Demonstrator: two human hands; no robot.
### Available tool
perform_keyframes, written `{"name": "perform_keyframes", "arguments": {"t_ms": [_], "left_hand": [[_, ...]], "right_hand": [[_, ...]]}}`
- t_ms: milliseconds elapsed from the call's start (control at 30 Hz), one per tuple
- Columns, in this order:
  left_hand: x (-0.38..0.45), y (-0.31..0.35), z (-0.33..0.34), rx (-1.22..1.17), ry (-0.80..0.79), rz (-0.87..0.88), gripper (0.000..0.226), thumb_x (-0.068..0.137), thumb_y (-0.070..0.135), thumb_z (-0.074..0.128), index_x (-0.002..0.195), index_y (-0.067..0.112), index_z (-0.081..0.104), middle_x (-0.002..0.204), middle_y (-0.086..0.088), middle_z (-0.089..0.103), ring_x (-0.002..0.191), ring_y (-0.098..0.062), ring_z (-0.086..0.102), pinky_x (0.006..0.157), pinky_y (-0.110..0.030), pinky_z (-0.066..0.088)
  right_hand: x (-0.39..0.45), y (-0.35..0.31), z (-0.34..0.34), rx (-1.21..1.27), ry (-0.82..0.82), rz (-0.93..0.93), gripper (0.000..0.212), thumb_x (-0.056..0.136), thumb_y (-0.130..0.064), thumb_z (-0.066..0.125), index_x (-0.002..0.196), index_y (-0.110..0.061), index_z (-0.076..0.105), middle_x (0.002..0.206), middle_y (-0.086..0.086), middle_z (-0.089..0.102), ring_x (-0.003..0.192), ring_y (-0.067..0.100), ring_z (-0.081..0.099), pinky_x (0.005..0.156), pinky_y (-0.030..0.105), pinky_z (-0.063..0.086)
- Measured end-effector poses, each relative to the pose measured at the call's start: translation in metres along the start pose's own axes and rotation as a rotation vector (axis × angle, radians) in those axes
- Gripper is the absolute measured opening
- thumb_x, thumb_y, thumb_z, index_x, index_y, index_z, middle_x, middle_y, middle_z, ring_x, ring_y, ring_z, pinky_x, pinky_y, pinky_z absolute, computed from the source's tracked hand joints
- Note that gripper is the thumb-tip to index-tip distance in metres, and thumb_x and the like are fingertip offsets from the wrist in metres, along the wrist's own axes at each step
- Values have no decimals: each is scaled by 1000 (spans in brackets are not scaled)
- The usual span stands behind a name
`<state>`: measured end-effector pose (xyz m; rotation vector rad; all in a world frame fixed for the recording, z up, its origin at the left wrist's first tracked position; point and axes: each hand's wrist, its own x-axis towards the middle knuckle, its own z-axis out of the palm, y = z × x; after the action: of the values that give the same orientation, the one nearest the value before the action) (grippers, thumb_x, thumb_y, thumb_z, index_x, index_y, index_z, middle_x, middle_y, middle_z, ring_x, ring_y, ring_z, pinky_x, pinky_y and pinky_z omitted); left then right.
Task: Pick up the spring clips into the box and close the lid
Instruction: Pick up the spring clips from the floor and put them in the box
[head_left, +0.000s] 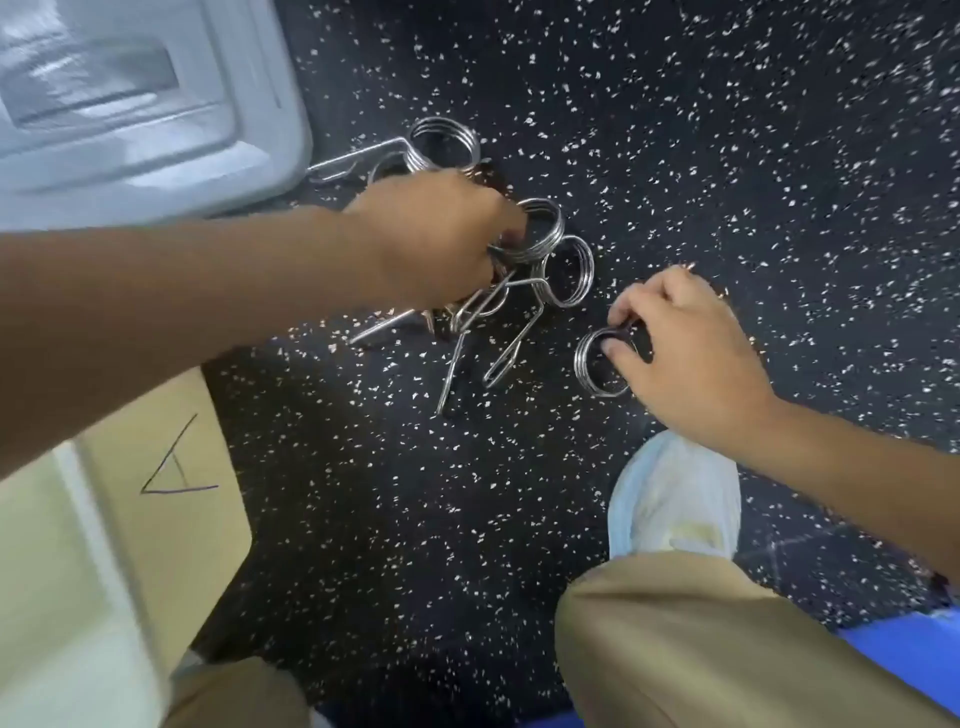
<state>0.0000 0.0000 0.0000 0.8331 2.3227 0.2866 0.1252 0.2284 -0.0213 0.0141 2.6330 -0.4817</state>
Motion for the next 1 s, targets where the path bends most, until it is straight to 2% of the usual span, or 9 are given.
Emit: {"name": "perform_keyframes", "arguments": {"t_ms": [100,167,267,367,533,633,767,900,1000], "left_hand": [[7,-4,-1,126,26,107,17,94,25,56,108,19,63,80,-3,65,73,-29,61,63,-40,55],[8,-3,-4,217,-7,154,17,96,32,56,105,18,62,77,-2,65,72,-29,64,67,-42,58],[13,-8,-7,298,1,220,19,98,35,52,104,19,61,84,-2,68,75,-28,66,64,-36,52],[12,-16,-5,266,61,274,20,100,34,49,99,17,60,80,-1,67,71,-27,63,58,-34,47],[1,-20,-16,149,161,221,21,99,37,52,95,17,57,61,8,45,57,-21,48,56,-31,41],[-12,-21,-27,127,261,222,23,96,35,57,87,14,57,59,6,52,50,-18,45,49,-27,35],[-54,-23,-49,104,371,186,30,89,29,63,68,21,42,47,13,33,40,-2,31,45,-20,24],[-119,-18,-70,87,419,86,38,84,26,68,62,23,36,44,12,29,39,-1,28,44,-19,22],[-174,-16,-80,59,420,-52,41,83,32,67,60,26,34,46,9,39,42,0,30,46,-23,27]], "right_hand": [[8,0,-3,-305,59,-205,17,87,-29,71,93,-14,68,96,5,55,90,28,53,80,45,44],[13,0,-5,-411,24,-287,17,86,-28,70,92,-11,69,92,8,57,83,29,53,74,44,43],[15,5,-9,-535,3,-404,20,88,-30,64,93,-11,67,90,8,59,80,29,52,71,42,38],[22,11,-10,-610,-32,-533,22,94,-28,52,95,-10,64,92,8,59,80,28,50,70,41,32],[30,16,-21,-642,-13,-666,25,99,-20,38,92,-8,59,87,8,55,79,29,47,68,42,35],[33,10,-37,-623,19,-666,34,100,-23,32,88,-8,59,82,8,56,76,29,48,67,42,34],[36,-12,-54,-555,32,-658,31,96,-25,35,82,-11,59,74,5,57,68,28,48,64,41,34],[32,-49,-67,-463,94,-654,24,94,-20,42,77,-13,58,69,3,57,62,28,49,59,41,37],[25,-83,-69,-407,123,-662,20,92,-16,48,75,-12,56,68,4,57,61,28,49,58,42,40]]}}
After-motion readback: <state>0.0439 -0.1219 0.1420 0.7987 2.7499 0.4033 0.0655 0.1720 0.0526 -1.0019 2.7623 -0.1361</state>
